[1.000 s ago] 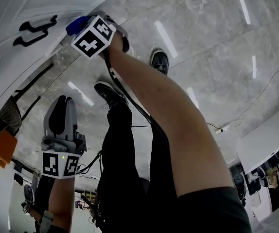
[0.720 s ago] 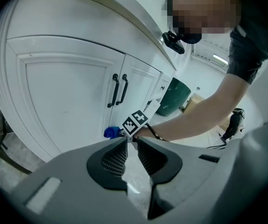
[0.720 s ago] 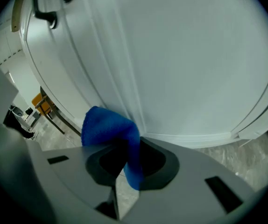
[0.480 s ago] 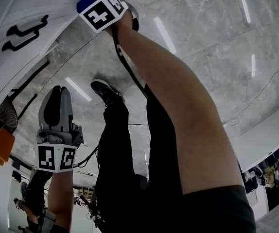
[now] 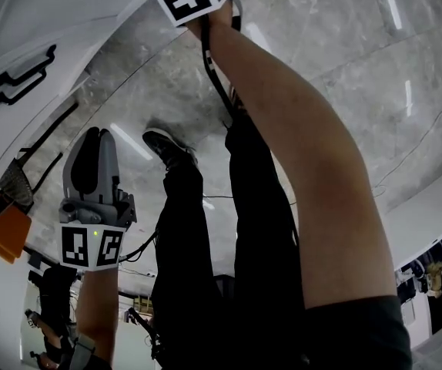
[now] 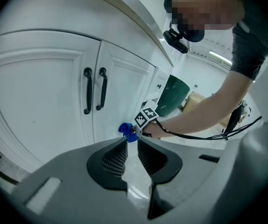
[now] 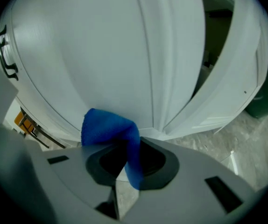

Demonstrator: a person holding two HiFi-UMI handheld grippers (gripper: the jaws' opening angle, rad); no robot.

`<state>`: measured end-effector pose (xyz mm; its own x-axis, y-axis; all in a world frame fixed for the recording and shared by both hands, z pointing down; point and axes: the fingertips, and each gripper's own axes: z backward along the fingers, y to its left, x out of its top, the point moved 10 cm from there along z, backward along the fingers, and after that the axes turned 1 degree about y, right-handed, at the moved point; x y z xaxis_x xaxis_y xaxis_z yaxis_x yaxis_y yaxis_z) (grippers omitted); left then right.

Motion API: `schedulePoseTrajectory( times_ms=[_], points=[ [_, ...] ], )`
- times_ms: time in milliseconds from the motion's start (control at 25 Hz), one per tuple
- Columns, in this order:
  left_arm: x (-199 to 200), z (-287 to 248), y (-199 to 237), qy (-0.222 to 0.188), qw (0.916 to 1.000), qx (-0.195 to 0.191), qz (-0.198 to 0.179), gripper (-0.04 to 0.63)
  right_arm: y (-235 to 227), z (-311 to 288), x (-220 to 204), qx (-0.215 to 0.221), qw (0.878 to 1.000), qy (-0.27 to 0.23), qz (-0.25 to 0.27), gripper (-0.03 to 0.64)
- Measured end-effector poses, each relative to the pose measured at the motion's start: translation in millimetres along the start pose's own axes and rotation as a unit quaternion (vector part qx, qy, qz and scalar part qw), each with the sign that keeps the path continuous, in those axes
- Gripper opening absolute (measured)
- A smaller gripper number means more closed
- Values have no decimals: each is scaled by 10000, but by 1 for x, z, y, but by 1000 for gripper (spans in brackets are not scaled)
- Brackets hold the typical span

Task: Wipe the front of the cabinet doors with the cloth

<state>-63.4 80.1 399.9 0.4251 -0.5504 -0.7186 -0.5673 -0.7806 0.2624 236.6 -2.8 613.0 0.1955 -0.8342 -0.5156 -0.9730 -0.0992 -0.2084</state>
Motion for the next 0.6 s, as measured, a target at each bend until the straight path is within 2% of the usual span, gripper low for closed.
schedulePoseTrajectory(
  times_ms=[320, 480, 600],
  points=[
    [36, 19, -20, -130, 9997, -114, -162, 69, 0, 68, -12, 177, 9990, 337, -234, 57],
    [55, 51, -17, -270, 9996, 34, 1, 69, 13, 123, -8, 390, 9988, 149, -242, 57],
    [71, 83, -4, -325, 9992, 207, 135, 69, 30, 174, -5, 548, 9973, 5, -499, 58]
  ],
)
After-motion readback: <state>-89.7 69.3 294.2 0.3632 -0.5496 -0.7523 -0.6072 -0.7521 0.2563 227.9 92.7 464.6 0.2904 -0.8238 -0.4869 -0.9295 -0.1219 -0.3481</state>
